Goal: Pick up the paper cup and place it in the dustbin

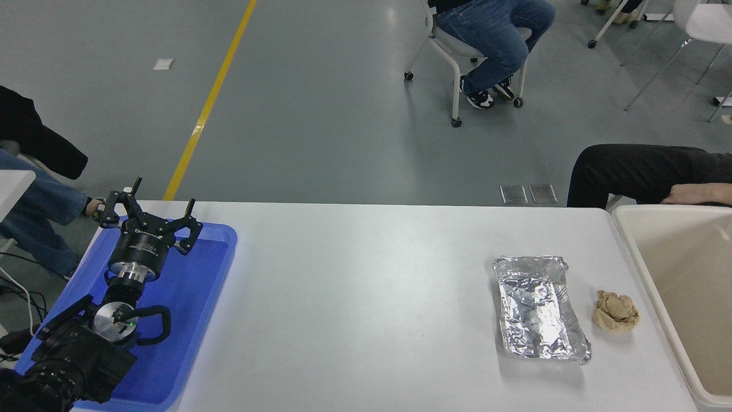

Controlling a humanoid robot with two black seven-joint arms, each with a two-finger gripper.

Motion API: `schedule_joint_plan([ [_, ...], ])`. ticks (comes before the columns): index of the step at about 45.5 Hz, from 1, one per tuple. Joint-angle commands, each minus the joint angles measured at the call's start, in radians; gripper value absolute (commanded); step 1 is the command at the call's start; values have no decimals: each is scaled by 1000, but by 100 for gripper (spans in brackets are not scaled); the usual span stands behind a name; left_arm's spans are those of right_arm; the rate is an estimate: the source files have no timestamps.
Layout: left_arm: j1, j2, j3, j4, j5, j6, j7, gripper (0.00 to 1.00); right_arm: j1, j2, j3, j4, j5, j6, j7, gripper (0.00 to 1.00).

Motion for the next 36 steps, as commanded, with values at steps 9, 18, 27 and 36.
schedule_joint_plan([
  [9,0,1,-1,-2,0,0,0,100,-579,64,397,-264,-13,-286,0,0],
  [18,0,1,1,1,0,0,0,100,-795,159,499,-367,28,-456,0,0],
  [27,0,1,1,-2,0,0,0,100,-966,256,599,-493,139,-524,-2,0],
  [36,2,2,1,-2,0,0,0,100,-1098,401,703,-769,248,-524,2,0],
])
